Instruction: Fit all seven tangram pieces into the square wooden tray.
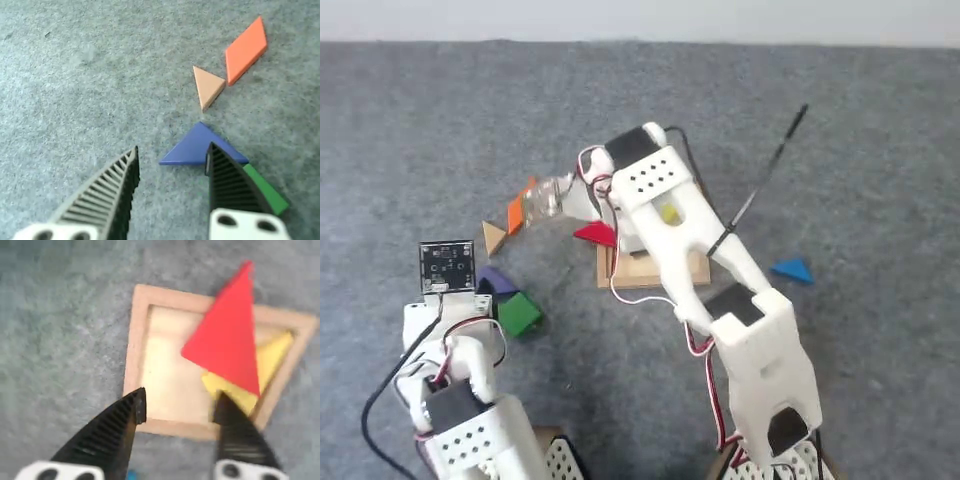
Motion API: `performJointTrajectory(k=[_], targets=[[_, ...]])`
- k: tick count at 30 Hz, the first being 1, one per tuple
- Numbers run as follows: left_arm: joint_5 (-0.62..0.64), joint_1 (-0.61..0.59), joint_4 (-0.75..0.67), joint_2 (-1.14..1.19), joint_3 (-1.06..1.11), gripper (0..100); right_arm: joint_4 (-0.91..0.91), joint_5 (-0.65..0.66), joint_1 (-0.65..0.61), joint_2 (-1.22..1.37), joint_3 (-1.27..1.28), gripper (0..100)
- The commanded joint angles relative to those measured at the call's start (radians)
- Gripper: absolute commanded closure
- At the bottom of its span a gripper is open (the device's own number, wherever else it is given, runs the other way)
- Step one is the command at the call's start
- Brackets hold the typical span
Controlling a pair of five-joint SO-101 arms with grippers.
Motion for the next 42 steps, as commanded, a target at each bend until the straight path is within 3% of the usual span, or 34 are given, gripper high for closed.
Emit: performJointTrajectory(k=[1,10,13,21,29,39,42], targets=[[0.011,-0.003,-0.023,-0.014,-0.004,80,-0.035,-0.273,0.028,-0.077,-0.037,98.3],[0.008,-0.005,0.034,-0.014,-0.042,89,-0.3,-0.829,0.013,-0.044,0.017,99.1],[0.009,-0.006,0.037,-0.014,-0.05,89,-0.443,-0.925,0.012,0.01,0.044,99.1],[0.011,-0.015,0.035,-0.014,-0.05,89,-0.656,-0.924,-0.067,0.185,0.044,99.1],[0.011,-0.012,0.035,-0.014,-0.05,89,-0.542,-0.775,-0.076,0.157,0.041,99.1],[0.011,-0.009,0.035,-0.014,-0.05,89,-0.387,-0.46,-0.094,0.127,0.04,99.1],[0.011,-0.009,0.035,-0.014,-0.05,89,-0.369,-0.437,-0.094,0.09,0.04,99.1]])
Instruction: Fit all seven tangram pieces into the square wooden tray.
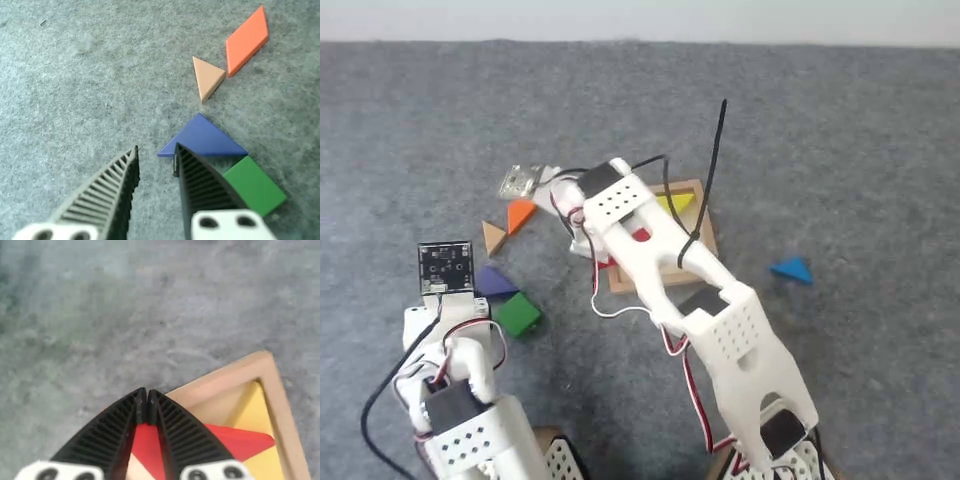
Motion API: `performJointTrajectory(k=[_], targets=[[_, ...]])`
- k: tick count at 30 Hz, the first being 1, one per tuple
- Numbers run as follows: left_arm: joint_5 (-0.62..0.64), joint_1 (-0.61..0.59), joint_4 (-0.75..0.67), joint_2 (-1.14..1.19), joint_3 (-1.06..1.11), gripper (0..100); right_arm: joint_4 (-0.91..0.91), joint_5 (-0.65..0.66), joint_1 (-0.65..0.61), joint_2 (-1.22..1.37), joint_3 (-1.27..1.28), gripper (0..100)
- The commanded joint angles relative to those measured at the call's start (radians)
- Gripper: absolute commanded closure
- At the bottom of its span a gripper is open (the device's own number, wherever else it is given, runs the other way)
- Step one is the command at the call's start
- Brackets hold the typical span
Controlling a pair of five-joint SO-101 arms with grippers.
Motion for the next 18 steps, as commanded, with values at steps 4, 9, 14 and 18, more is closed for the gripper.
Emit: performJointTrajectory(k=[4,9,14,18], targets=[[0.008,0.0,0.005,-0.014,-0.05,89,0.071,0.063,-0.015,-0.139,-0.011,99.1],[0.008,0.0,0.005,-0.014,-0.048,89,0.15,0.109,-0.027,-0.14,-0.009,99.1],[0.008,0.0,0.005,-0.014,-0.048,89,0.148,0.117,-0.03,-0.148,0.08,99.1],[0.008,0.0,0.005,-0.014,-0.048,89,0.154,0.117,-0.03,-0.154,0.084,99.1]])
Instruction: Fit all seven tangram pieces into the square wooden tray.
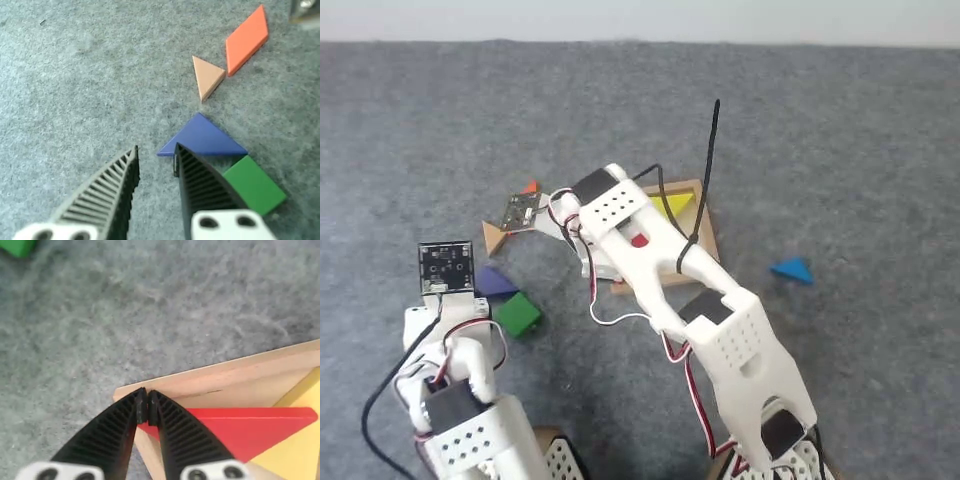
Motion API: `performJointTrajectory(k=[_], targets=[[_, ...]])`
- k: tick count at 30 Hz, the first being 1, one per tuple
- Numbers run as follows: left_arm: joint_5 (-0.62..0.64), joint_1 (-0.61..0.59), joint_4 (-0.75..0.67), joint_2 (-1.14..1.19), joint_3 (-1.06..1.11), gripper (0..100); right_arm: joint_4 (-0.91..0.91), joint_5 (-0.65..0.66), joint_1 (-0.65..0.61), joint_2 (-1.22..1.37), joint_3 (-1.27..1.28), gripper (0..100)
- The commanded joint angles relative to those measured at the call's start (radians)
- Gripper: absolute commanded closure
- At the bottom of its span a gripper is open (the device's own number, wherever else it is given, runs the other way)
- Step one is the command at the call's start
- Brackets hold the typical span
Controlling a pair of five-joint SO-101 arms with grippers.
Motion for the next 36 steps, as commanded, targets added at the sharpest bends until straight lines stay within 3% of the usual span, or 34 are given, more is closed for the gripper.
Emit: performJointTrajectory(k=[1,14,25,31,36], targets=[[0.008,0.0,0.002,-0.014,-0.048,89,0.008,0.014,-0.01,-0.097,-0.003,99.1],[0.008,0.0,0.002,-0.014,-0.048,89,0.111,-0.061,-0.036,-0.394,-0.002,99.1],[0.008,-0.006,0.006,-0.015,-0.061,89,0.229,-0.284,0.194,-0.765,0.098,99.1],[0.038,-0.044,0.068,-0.133,-0.07,89,0.082,-0.342,0.306,-1.069,0.474,99.1],[0.055,-0.028,0.055,-0.152,-0.056,91,-0.309,-0.465,0.32,-1.218,0.902,99.1]])
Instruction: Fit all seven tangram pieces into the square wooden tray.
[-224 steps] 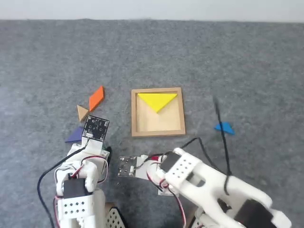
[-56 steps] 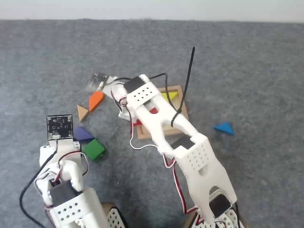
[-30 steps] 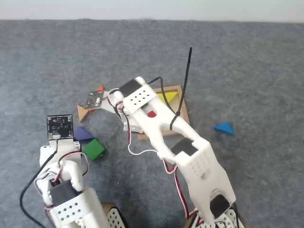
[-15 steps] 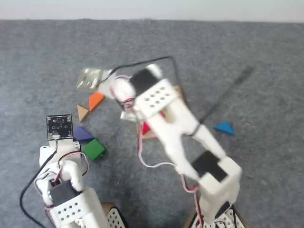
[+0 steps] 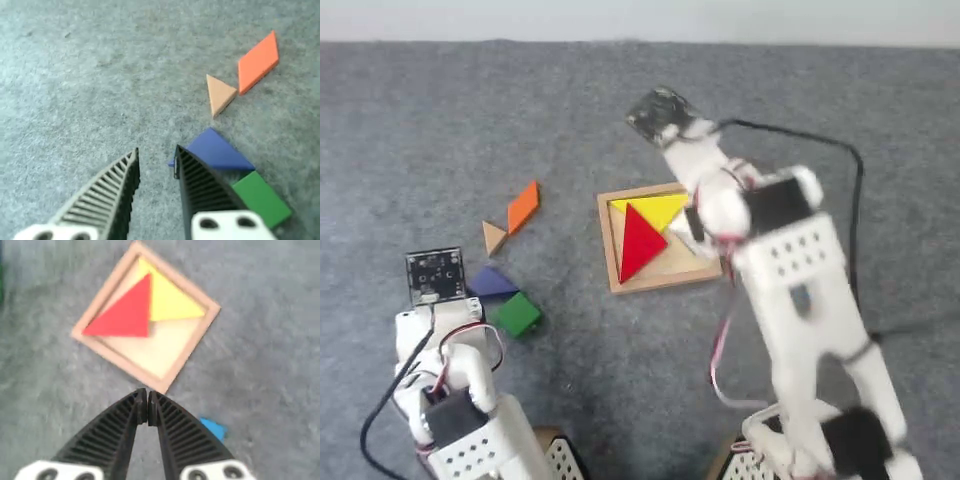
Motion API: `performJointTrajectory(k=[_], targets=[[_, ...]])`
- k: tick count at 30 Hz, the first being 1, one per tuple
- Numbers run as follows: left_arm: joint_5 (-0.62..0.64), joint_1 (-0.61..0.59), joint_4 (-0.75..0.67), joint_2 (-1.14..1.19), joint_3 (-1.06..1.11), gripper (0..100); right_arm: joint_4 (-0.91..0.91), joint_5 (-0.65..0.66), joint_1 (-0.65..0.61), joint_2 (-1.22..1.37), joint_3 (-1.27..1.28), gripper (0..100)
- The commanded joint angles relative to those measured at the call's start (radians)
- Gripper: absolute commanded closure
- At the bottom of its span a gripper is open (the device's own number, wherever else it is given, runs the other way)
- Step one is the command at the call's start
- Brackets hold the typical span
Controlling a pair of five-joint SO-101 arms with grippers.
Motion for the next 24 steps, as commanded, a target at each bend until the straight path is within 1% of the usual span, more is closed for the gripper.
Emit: performJointTrajectory(k=[1,4,7,9,11,13,16,19,21,24], targets=[[0.012,0.021,-0.018,-0.017,-0.045,92,-0.338,-0.12,0.031,-0.082,0.279,99.1],[0.015,0.12,-0.02,-0.018,-0.044,99,-0.644,-0.218,0.061,-0.022,0.457,99.1],[0.015,0.264,-0.043,-0.018,-0.044,98,-0.891,-0.209,0.051,0.058,0.557,99.1],[0.029,0.361,-0.104,-0.017,-0.036,98,-0.992,-0.213,0.038,0.124,0.585,99.1],[0.091,0.437,-0.167,-0.015,-0.015,98,-1.044,-0.212,0.028,0.197,0.577,99.1],[0.114,0.489,-0.18,-0.015,-0.004,98,-1.066,-0.213,0.027,0.268,0.552,99.1],[0.138,0.552,-0.051,-0.015,-0.088,98,-1.073,-0.213,0.025,0.338,0.506,99.1],[0.193,0.637,-0.023,0.003,-0.134,98,-1.064,-0.213,0.018,0.383,0.456,99.1],[0.213,0.683,-0.061,0.075,-0.134,98,-1.059,-0.213,0.008,0.404,0.442,99.1],[0.218,0.675,-0.144,0.265,-0.189,98,-1.059,-0.213,-0.007,0.415,0.434,99.1]])
